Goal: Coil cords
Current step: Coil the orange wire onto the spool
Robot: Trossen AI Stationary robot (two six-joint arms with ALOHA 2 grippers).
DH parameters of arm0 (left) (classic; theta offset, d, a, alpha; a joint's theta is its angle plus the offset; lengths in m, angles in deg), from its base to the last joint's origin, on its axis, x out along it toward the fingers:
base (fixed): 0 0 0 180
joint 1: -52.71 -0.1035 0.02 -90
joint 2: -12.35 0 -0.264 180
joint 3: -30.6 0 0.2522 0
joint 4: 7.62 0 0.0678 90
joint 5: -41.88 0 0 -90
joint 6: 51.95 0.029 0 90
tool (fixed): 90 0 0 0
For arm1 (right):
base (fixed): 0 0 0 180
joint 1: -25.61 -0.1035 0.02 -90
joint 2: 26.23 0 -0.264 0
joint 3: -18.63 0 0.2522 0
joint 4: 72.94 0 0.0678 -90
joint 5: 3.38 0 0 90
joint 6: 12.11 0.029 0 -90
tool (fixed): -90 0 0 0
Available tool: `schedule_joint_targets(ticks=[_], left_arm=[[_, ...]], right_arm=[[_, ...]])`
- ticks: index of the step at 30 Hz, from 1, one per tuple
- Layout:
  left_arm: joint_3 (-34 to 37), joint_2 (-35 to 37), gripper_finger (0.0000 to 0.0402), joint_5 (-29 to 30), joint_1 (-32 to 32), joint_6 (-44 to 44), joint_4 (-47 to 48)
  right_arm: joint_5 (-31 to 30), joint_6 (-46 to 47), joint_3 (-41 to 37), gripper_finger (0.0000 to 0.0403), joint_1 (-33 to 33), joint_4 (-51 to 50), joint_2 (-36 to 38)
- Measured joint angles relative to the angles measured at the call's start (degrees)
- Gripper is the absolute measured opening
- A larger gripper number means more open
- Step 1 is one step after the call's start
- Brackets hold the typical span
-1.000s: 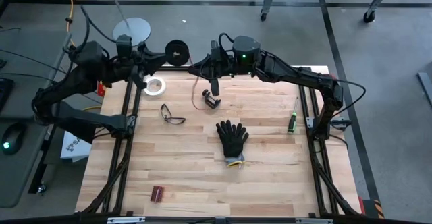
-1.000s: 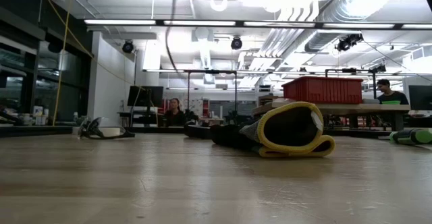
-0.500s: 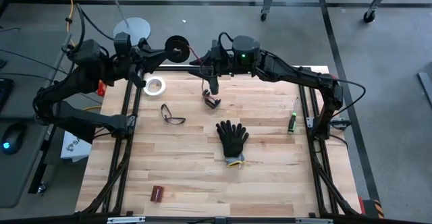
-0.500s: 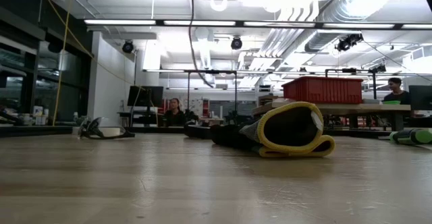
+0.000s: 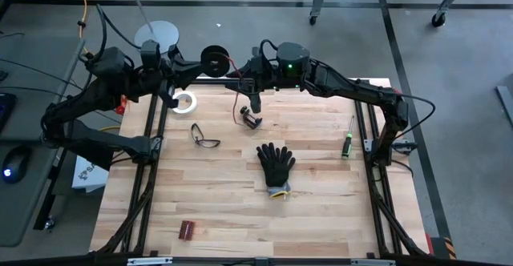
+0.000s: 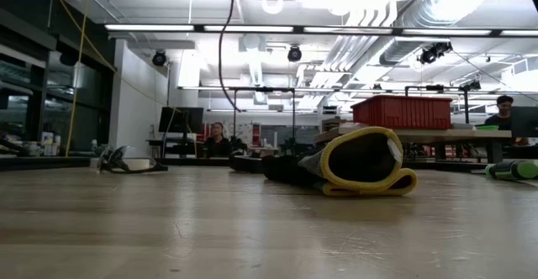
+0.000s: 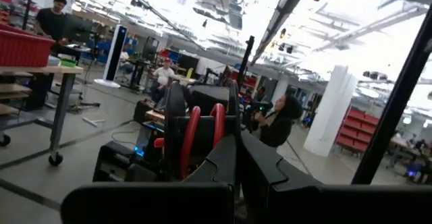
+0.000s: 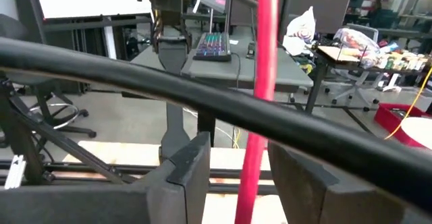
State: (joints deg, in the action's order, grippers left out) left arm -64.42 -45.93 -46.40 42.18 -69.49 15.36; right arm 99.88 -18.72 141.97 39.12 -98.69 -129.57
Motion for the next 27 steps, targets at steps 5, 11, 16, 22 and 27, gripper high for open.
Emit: schedule_joint_targets(ticks=[5, 11, 16, 22, 27], left_arm=[[0.02, -0.4, 0.0, 0.06, 0.0, 1.66, -0.74], [0.02, -0.28, 0.0, 0.14, 0.02, 2.88, -2.97], [0.02, 1.65, 0.0, 2.03, 0.0, 3.77, -1.05], [0.02, 1.91, 0.0, 2.33, 0.02, 4.13, -0.88], [0.02, 1.94, 0.0, 3.74, 0.0, 4.29, -1.06]], right_arm=[[0.02, 0.08, 0.02, 0.0142, 0.12, 0.37, 0.47], [-0.81, -2.14, 0.0, 0.0142, 0.25, -2.19, 0.62], [-0.8, -2.91, -0.03, 0.0142, 0.75, -4.57, 3.15], [-0.92, -2.91, -0.04, 0.0141, 0.75, -5.84, 3.55], [-2.97, -3.93, -0.02, 0.0126, 0.73, -5.9, 3.62]])
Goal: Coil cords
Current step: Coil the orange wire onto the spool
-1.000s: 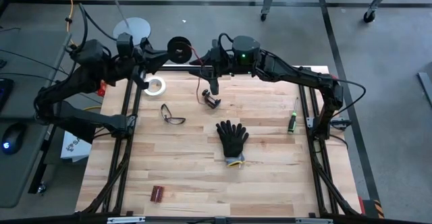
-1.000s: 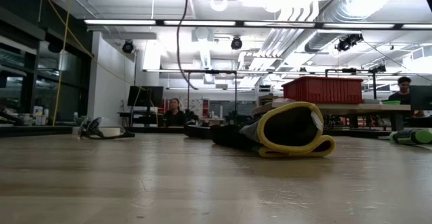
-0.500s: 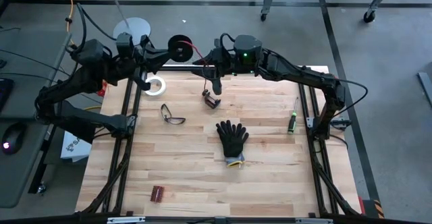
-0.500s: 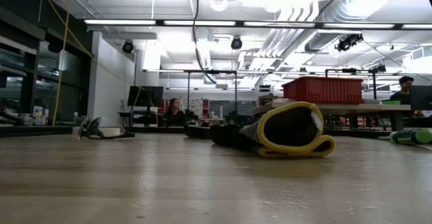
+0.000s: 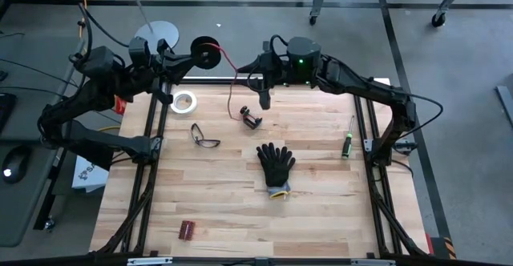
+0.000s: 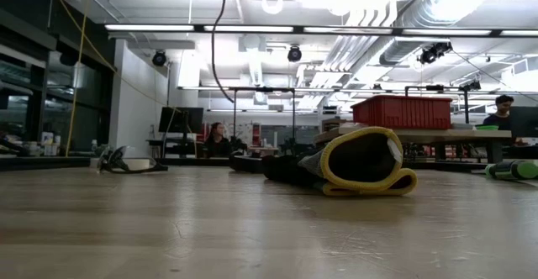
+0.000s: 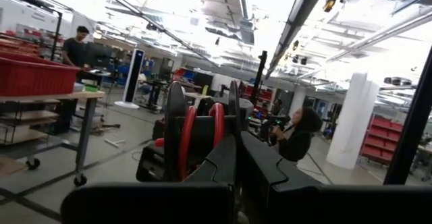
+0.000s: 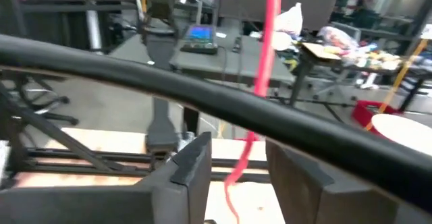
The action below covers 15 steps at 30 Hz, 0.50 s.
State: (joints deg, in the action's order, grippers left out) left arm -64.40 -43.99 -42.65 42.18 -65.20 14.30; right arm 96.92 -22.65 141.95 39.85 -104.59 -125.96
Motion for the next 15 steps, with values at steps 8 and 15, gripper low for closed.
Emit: schedule_joint_targets(ticks=[8, 15], left_arm=[[0.0, 0.02, 0.0, 0.75, 0.0, -0.02, -0.62], [0.0, -0.01, 0.0, 1.36, 0.0, 0.62, -0.85]], right_arm=[[-0.39, 0.38, -0.11, 0.0067, 0.0, -0.28, -0.21], [-0.38, 1.56, -0.17, 0.0065, 0.0, -0.29, -0.33]])
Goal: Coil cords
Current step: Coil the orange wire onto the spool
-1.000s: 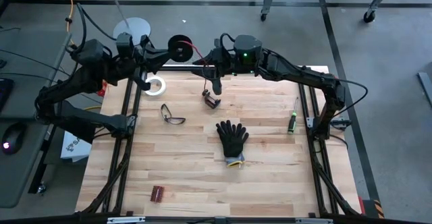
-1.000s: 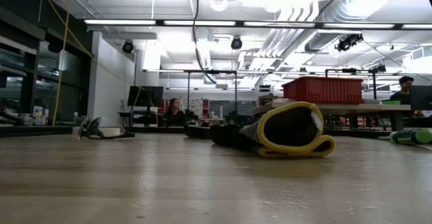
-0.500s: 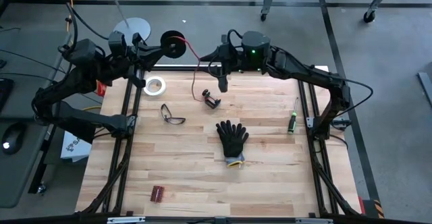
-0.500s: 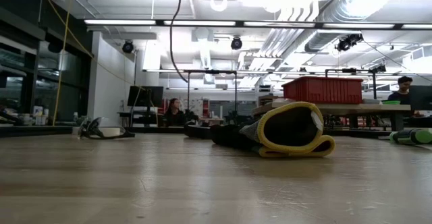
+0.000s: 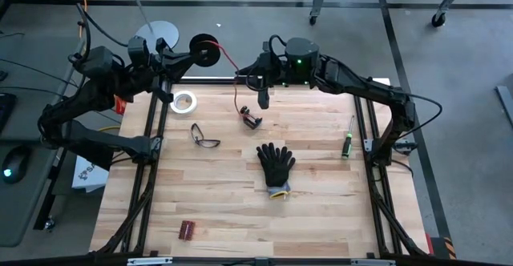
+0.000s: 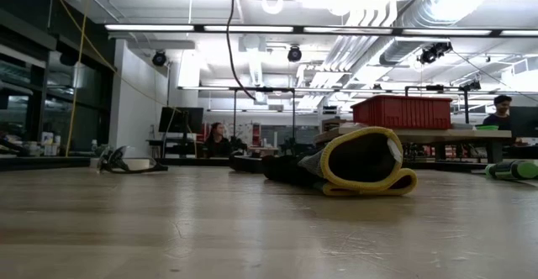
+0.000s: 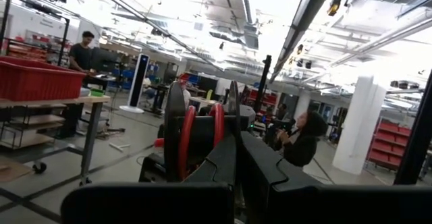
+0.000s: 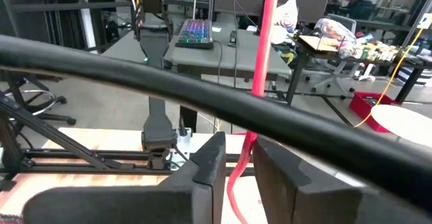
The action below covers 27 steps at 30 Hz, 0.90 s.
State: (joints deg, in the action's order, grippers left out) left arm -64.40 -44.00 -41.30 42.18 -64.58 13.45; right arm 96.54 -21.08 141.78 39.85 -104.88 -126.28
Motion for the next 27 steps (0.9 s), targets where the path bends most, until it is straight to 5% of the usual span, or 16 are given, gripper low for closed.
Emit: schedule_joint_targets(ticks=[5, 9, 27], left_arm=[[0.0, -0.02, 0.0, 0.69, 0.0, 0.3, -0.46], [0.0, -0.02, 0.0, 1.36, 0.0, 0.34, -0.44], [0.03, -5.28, 0.0, 1.33, 0.0, -14.67, -6.93]], right_arm=[[0.08, -0.04, 0.0, 0.0054, -0.02, -0.02, 0.0], [1.12, 0.16, 0.0, 0.0008, -0.23, -0.04, 0.0], [2.59, 2.69, -0.02, 0.0, -7.16, 5.95, -3.17]])
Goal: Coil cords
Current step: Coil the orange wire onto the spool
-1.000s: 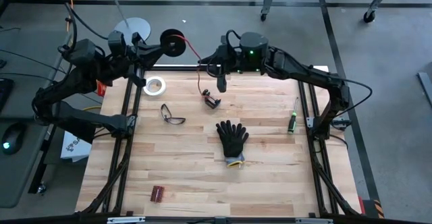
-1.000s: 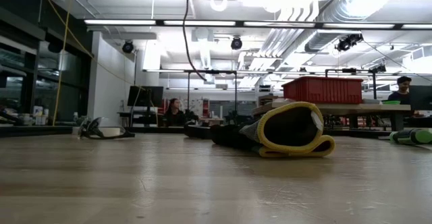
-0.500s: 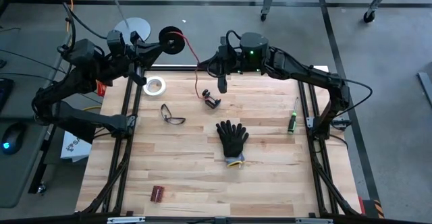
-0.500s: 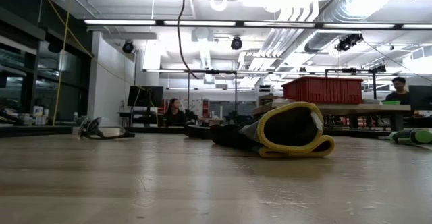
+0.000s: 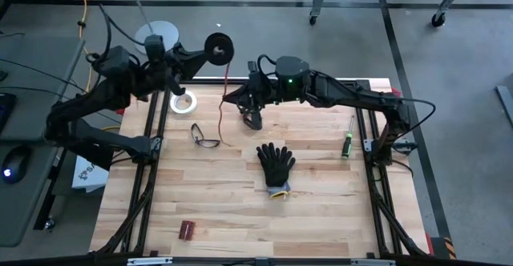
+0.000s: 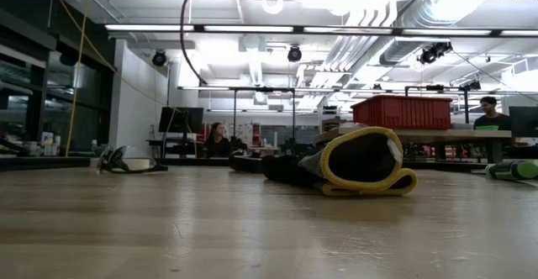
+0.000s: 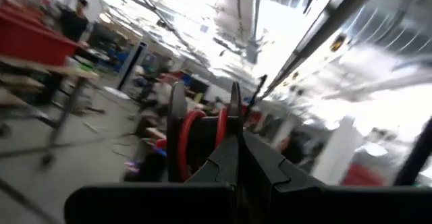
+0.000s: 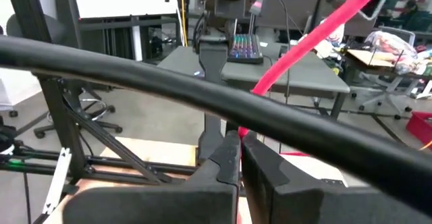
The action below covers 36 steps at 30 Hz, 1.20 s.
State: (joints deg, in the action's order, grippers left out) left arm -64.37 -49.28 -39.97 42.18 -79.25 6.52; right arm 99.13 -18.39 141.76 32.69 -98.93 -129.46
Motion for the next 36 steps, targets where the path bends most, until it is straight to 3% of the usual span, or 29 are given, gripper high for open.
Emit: schedule_joint_targets(ticks=[10, 21, 30, 36], left_arm=[[0.01, -2.27, 0.0, -10.19, 0.0, -28.46, -3.27], [-0.01, -2.36, 0.0, -12.67, 0.0, -40.63, -3.07], [-0.07, -2.49, 0.0, -12.83, 0.0, -45.5, 1.38], [-0.07, -2.3, 0.0, -17.4, 0.36, -50.49, 2.7]], right_arm=[[-0.32, 1.5, 0.0, 0.0, -0.03, 10.07, -0.83], [-2.03, 3.46, -0.02, 0.0, -0.01, 15.83, -1.27], [-3.69, 3.7, -0.02, 0.0, 0.04, 19.87, -1.26], [-6.73, 2.4, -0.02, 0.0, 0.59, 20.59, -1.53]])
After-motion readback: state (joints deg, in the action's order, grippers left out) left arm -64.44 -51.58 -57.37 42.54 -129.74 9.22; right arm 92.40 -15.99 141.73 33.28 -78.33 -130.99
